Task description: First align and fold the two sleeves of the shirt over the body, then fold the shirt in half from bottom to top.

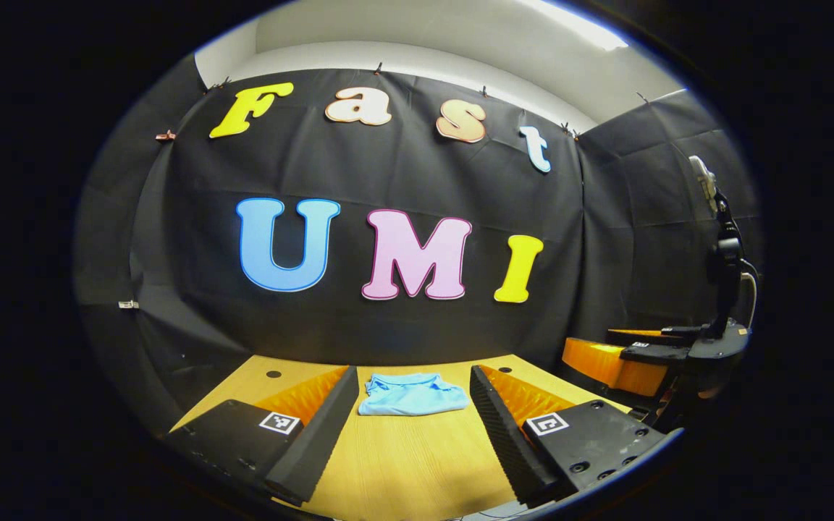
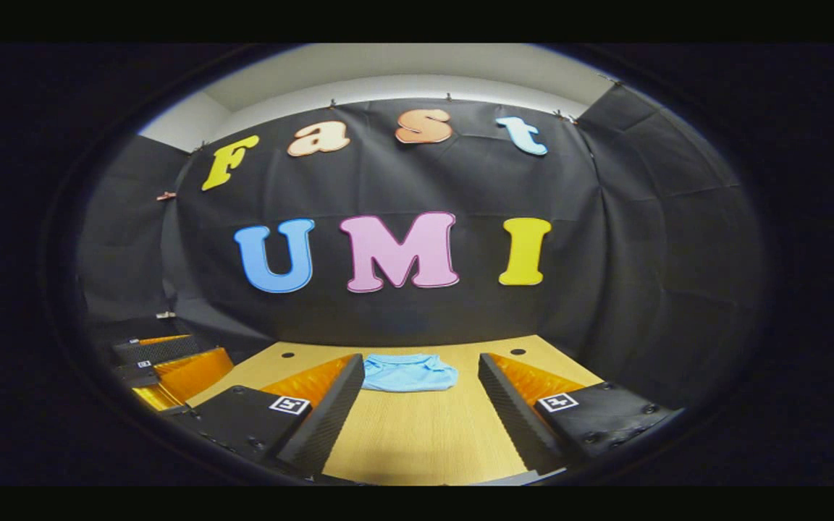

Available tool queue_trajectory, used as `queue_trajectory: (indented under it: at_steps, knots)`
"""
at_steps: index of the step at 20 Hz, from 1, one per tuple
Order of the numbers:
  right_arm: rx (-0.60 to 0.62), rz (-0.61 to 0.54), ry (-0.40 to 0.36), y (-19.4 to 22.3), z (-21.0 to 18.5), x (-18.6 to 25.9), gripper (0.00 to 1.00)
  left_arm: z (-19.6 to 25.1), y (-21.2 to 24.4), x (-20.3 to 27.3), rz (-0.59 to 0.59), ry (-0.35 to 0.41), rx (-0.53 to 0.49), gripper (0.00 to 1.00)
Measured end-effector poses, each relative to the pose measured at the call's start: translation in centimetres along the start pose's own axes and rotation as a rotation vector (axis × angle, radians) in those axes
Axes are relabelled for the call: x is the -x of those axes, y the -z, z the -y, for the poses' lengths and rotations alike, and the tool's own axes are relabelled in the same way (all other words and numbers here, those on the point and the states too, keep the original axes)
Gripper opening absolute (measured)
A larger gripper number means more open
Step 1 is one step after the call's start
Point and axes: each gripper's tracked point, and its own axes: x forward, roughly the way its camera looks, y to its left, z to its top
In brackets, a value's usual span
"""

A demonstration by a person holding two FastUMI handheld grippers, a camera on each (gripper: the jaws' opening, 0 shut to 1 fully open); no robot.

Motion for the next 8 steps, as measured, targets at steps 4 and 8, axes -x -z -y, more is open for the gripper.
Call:
queue_trajectory:
  at_steps: [4, 8]
  knots:
    - [0.006, 0.015, -0.006, -0.4, 0.1, 1.2, 0.98, 0.5, -0.1, 0.3, -0.002, 0.013, 0.001, 0.98]
    - [-0.010, 0.004, 0.000, -0.1, 1.2, 1.7, 0.98, 0.8, -0.7, 0.0, 0.003, 0.003, 0.000, 0.98]
